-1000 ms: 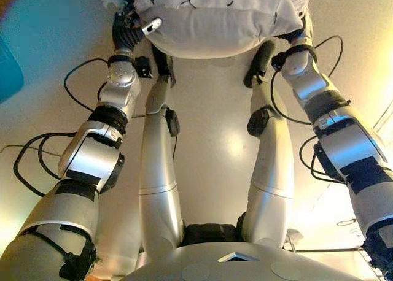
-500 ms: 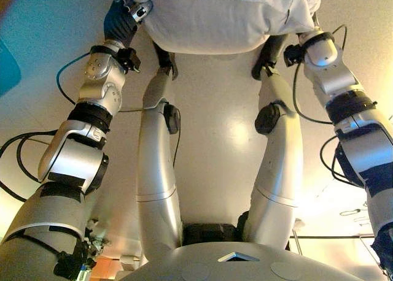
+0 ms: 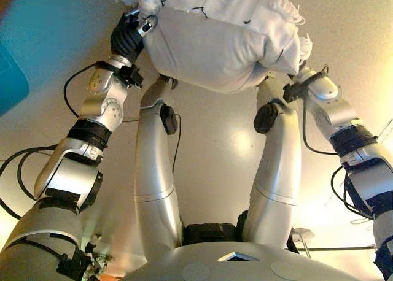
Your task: Pick up the cushion and take it to the sofa
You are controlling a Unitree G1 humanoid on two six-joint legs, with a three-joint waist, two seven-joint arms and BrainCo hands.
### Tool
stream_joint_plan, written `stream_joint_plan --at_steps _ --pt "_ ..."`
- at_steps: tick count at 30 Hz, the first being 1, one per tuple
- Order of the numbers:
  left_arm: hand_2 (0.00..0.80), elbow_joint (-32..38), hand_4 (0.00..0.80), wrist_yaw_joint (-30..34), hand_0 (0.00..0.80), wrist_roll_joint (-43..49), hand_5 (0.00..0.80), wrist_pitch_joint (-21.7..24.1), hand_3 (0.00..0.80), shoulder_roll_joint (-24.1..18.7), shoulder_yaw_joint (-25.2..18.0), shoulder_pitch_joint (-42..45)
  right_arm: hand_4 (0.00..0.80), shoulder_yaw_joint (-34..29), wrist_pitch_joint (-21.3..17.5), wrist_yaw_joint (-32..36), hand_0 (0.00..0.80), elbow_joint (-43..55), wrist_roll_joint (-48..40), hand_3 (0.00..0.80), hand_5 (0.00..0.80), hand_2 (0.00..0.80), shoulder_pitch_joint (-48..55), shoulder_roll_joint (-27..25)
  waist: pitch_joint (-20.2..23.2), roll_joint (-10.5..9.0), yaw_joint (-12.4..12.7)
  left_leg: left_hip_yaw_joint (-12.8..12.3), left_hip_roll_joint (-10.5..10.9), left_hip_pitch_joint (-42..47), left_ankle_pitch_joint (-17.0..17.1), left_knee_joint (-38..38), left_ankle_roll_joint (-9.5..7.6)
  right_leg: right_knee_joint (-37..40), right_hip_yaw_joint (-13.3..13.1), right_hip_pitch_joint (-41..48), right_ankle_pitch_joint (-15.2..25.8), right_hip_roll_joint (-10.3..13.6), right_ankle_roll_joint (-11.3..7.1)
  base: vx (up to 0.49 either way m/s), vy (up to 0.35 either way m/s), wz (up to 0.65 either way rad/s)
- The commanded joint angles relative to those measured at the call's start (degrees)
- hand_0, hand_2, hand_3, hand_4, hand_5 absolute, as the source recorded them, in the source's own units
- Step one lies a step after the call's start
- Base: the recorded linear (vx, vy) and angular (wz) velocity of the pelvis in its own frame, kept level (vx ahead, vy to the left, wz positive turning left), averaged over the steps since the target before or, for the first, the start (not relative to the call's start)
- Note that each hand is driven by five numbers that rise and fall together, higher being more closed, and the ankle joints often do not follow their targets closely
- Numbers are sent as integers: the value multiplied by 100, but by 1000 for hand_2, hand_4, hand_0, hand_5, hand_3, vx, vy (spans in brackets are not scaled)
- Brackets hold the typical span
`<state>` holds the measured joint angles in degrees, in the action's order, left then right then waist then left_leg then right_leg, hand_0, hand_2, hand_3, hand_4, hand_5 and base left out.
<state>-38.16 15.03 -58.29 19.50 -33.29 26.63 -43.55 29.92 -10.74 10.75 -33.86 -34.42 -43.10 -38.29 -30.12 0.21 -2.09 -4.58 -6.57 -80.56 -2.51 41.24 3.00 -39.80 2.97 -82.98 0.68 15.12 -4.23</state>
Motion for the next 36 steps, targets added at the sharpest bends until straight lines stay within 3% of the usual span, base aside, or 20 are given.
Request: stream_joint_plan --at_steps 1,7,13,17,22,24,30,31,34,36 --pt "800 1238 800 815 800 83 800 266 800 1041 412 509 800 229 -855 517 800 1626 54 800 800 800 95 632 33 267 53 234 -78 703 455 -797 342 617 -33 969 344 -44 -347 20 -57 -7" --pt "800 1475 800 1116 800 -256 800 663 800 1342 321 1304 800 33 -1428 277 800 1819 410 800 800 800 833 953 33 201 123 230 40 2155 498 -1423 353 1303 231 2316 441 80 -415 42 -67 -3" --pt "800 2071 800 1248 800 -104 800 960 800 1509 136 2205 800 -300 -1828 145 800 2155 705 800 800 800 1670 1236 33 87 289 118 192 3843 430 -1973 273 1868 792 4053 415 235 -455 69 -114 7" --pt "800 2701 800 1168 800 48 800 1202 800 1383 -24 2605 800 -557 -2183 54 800 2552 805 800 800 800 2060 1211 33 78 419 57 277 4893 342 -2254 190 2171 1040 5163 353 329 -479 31 -51 8" --pt "800 3399 800 1109 800 0 800 1237 800 1301 -186 2939 800 -728 -2325 -78 800 3038 1213 800 800 800 2374 1286 464 44 514 84 389 5713 348 -2677 103 2512 1186 6051 302 305 -502 71 6 11" --pt "800 3821 800 1050 800 73 800 1186 800 1306 -233 3131 800 -794 -2368 -195 800 3397 1389 800 800 800 2621 1305 849 0 561 120 397 6293 334 -3016 78 2845 1244 6726 276 245 -505 141 -4 9" --pt "800 4438 800 689 800 341 800 1238 800 1316 -298 3503 800 -1035 -2430 -434 800 4157 1442 800 800 800 3147 1363 1828 -82 577 177 404 7480 308 -3721 -17 3484 1197 7949 286 99 -486 218 -4 4" --pt "800 4500 800 659 800 370 800 1242 800 1312 -316 3547 800 -1068 -2250 -564 800 4266 1285 800 800 800 3207 1376 1938 -82 574 178 395 7595 299 -3779 -27 3494 1179 8033 266 81 -478 258 -11 10" --pt "800 4880 800 1005 800 266 800 1120 800 1216 -1039 4076 800 -1987 -2900 973 800 4526 496 800 800 800 4322 1355 2255 -110 337 101 332 8028 274 -4074 -83 3491 907 8232 180 -92 -470 157 -41 15" --pt "800 4948 800 990 800 320 800 1172 800 1208 -1058 4078 800 -2072 -2886 942 800 4647 367 800 800 800 4313 1366 2406 -135 271 172 338 8243 269 -4245 -119 3605 695 8413 134 -230 -470 156 -88 -1"
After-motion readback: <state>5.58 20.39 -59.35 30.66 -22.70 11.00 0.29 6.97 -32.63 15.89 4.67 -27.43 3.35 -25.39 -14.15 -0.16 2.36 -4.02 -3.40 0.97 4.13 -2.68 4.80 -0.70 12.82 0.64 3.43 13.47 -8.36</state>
